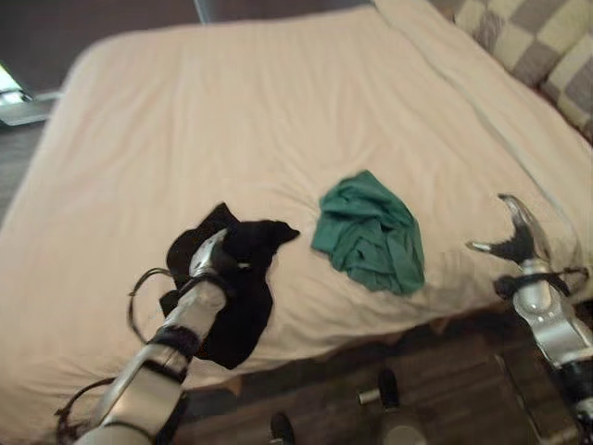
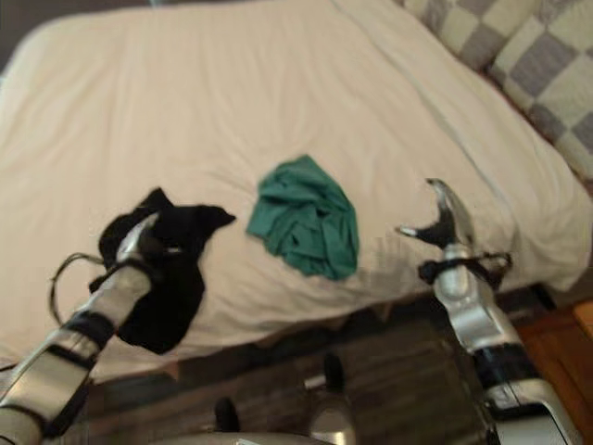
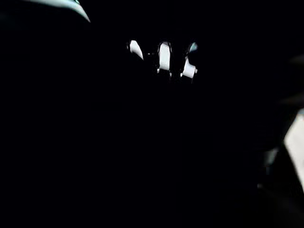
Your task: Tidy up the quilt and then pick up the clothes from the bed and put them into the laundry hamper.
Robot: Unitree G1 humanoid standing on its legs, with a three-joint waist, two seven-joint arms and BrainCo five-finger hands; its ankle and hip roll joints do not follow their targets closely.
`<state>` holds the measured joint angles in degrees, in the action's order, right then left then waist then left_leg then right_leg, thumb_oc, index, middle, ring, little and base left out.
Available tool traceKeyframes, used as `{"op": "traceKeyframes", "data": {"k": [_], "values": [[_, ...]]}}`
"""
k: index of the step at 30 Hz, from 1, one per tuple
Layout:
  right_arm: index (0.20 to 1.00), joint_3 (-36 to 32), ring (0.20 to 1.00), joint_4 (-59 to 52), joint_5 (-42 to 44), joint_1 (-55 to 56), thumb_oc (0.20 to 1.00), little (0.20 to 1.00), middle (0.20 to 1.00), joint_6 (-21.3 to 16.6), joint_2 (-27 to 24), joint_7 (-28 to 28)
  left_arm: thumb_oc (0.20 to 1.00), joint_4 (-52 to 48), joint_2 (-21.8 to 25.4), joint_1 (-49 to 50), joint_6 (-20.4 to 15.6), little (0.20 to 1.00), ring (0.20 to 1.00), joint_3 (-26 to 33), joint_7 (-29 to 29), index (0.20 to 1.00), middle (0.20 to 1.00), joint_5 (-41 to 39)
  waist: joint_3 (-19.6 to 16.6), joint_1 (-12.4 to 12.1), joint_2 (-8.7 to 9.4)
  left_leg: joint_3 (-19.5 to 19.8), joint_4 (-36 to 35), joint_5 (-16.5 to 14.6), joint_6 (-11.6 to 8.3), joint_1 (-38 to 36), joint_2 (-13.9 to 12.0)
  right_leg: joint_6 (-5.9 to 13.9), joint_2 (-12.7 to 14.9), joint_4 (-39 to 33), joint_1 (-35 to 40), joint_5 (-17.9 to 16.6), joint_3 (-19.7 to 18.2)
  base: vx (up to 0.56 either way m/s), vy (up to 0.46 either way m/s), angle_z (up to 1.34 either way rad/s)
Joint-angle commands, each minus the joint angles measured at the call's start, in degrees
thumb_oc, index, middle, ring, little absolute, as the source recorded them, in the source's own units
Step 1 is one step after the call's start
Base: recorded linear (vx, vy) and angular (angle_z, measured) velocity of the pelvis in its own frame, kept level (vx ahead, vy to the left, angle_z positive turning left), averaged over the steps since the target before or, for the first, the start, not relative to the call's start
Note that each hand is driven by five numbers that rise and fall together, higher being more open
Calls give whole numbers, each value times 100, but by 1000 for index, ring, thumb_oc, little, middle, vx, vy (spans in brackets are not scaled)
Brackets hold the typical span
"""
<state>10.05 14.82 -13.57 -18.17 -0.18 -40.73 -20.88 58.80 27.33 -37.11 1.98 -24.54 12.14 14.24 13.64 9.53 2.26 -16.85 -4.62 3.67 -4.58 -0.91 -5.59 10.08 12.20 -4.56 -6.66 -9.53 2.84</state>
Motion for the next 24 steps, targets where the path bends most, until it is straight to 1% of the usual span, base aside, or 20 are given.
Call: {"op": "traceKeyframes", "data": {"k": [1,3,4,5,7,8,10,11,12,13,14,15,16,17,19,20,21,22,23,24], "values": [[1000,-216,1000,51,-80,-325,1000,1000,1000,-28,-252,-142,1000,484,193,-374,299,1000,1000,189,-35,1000,1000,509,276,-92,166,393,228,-397,-5,158,30,248,-10,454,-110,485,-198,-35,-19,-4],[1000,-126,1000,156,-139,-419,1000,1000,1000,33,-334,-112,1000,796,111,-389,440,1000,1000,139,-93,1000,1000,798,351,-153,179,399,239,-368,-13,212,20,256,17,456,-141,469,-160,-20,-24,0],[1000,-17,1000,330,-205,-639,1000,1000,1000,88,-508,-87,526,905,64,-267,513,526,526,122,-139,526,526,965,422,-237,173,447,255,-354,-24,267,28,251,46,486,-186,465,-116,-40,-51,0],[1000,55,1000,470,-220,-790,1000,1000,1000,117,-611,-80,200,901,32,-190,515,200,200,147,-163,200,200,929,461,-282,159,470,265,-340,-34,303,31,245,64,505,-207,461,-99,-44,-55,4],[1000,325,1000,835,-182,-1232,1000,1000,1000,194,-743,-48,200,860,-39,65,487,200,200,230,-103,200,200,717,565,-418,124,550,287,-294,-52,417,43,232,85,548,-283,463,-56,-54,-45,8],[1000,373,1000,873,-172,-1285,1000,1000,1000,184,-746,-55,200,852,-39,77,490,200,200,251,-101,200,200,714,563,-394,115,555,293,-295,-53,427,42,231,84,555,-291,466,-53,-52,-44,6],[1000,705,1000,1231,-197,-1775,1000,1000,1000,260,-894,-23,200,597,-43,434,389,200,200,349,-19,200,200,392,673,-535,47,647,314,-233,-67,549,55,199,97,625,-380,470,-1,-44,-38,11],[1000,721,1000,1240,-195,-1791,1000,1000,1000,257,-892,-26,200,594,-42,438,390,200,200,358,-19,200,200,393,671,-525,45,649,315,-233,-68,553,55,199,97,627,-382,471,2,-89,-49,38],[1000,1106,1000,1666,-163,-2423,1000,1000,1000,311,-960,26,200,-183,-19,1187,89,200,200,476,133,200,200,-220,844,-801,-68,772,295,-121,-90,708,68,155,89,717,-500,494,85,-82,-48,41],[1000,1239,1000,1812,-144,-2625,1000,1000,1000,311,-961,41,200,-572,12,1515,-14,200,200,530,124,200,200,-364,869,-866,-95,804,265,-82,-101,756,66,147,89,734,-536,499,123,-81,-49,27],[1000,1277,1000,1837,-137,-2655,1000,1000,1000,302,-950,37,200,-610,20,1553,0,200,200,554,118,200,200,-365,855,-845,-97,807,261,-79,-103,760,64,146,87,737,-542,500,126,-37,-66,16],[1000,1528,1000,2099,-134,-2976,1000,1000,1000,307,-931,140,200,-1287,67,2143,-216,200,200,683,48,200,200,-751,911,-1023,-144,880,202,6,-129,855,54,130,79,747,-587,510,223,-34,-68,16],[1000,1635,1000,2277,-109,-3110,1000,1000,1000,295,-878,193,200,-1512,82,2384,-275,200,200,750,33,200,200,-878,919,-1079,-166,924,175,49,-140,900,43,117,76,759,-597,526,276,-34,-69,24],[1000,1662,1000,2300,-104,-3134,1000,1000,1000,286,-866,190,200,-1535,86,2409,-267,200,200,768,29,200,200,-879,909,-1060,-166,930,172,52,-142,905,42,116,74,761,-600,528,282,-37,-72,31],[1000,1928,1000,2890,63,-3370,1000,1000,1000,232,-561,374,200,-1985,82,2894,-440,200,200,858,26,200,200,-1133,942,-1280,-219,1056,92,165,-179,1013,27,97,88,799,-624,557,476,-32,-81,34],[1000,1947,1000,2912,69,-3386,1000,1000,1000,221,-547,370,200,-2001,87,2914,-435,200,200,871,24,200,200,-1134,935,-1263,-217,1065,91,167,-180,1017,26,96,88,800,-623,560,485,-14,-56,23],[1000,1960,1000,3165,195,-3405,1000,1000,1000,211,-388,432,200,-2086,76,3000,-456,200,200,880,21,200,200,-1186,934,-1319,-230,1125,82,182,-181,1046,35,89,97,814,-610,578,544,-47,-74,48],[1000,1892,1000,3782,621,-3344,1000,1000,1000,214,35,638,200,-2327,39,3101,-531,200,200,898,-75,200,200,-1371,943,-1459,-273,1238,67,213,-185,1081,35,83,125,896,-591,629,691,-47,-74,50],[1000,1898,1000,3801,628,-3352,1000,1000,1000,203,46,637,200,-2338,50,3112,-526,200,200,903,-79,200,200,-1375,941,-1449,-267,1247,68,213,-186,1082,36,83,126,900,-588,636,700,-85,-83,70],[1000,1924,1000,4299,877,-3225,1000,1000,1000,259,455,985,200,-2355,-14,3121,-544,200,200,942,-294,200,200,-1665,930,-1579,-309,1366,66,237,-179,1097,34,76,152,1040,-561,719,845,-71,-37,51]]}}
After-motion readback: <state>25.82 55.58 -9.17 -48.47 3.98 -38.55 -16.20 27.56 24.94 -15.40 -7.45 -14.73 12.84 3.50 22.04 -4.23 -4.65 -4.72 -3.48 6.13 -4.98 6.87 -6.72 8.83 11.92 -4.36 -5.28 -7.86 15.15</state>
